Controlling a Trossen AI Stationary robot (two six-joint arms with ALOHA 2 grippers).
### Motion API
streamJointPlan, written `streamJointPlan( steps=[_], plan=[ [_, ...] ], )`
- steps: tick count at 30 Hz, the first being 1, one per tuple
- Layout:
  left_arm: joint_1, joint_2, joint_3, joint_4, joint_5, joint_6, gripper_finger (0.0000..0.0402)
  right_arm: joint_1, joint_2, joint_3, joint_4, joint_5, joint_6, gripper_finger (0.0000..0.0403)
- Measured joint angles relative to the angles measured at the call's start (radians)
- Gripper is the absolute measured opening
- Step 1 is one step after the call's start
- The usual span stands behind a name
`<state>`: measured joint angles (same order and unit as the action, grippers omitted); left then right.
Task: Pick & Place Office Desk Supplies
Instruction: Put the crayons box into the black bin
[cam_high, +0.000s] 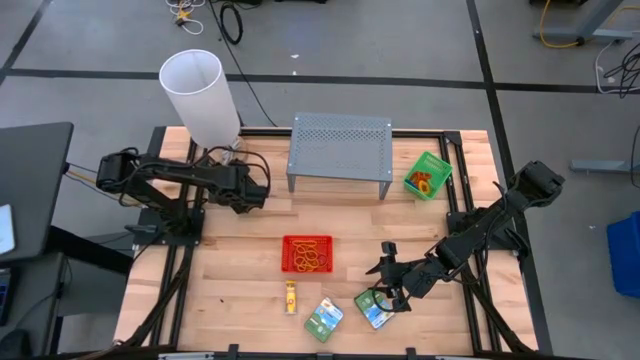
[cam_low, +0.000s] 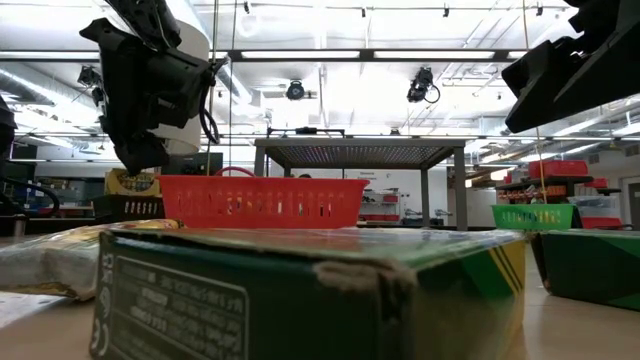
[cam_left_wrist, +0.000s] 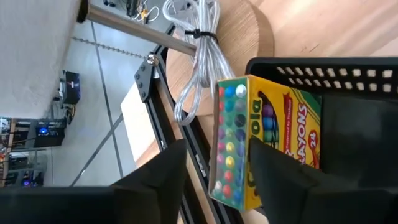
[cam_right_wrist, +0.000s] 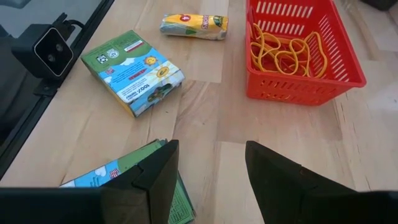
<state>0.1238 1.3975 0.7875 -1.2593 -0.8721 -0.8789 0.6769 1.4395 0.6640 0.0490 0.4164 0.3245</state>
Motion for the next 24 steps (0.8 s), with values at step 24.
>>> streamJointPlan(
  steps=[24],
  plan=[
    [-0.269,0.0,0.253,0.005,-0.124,-0.001,0.0215,-0.015,0.0,0.0,0.002,-0.057,0.037,0.0194]
  ],
)
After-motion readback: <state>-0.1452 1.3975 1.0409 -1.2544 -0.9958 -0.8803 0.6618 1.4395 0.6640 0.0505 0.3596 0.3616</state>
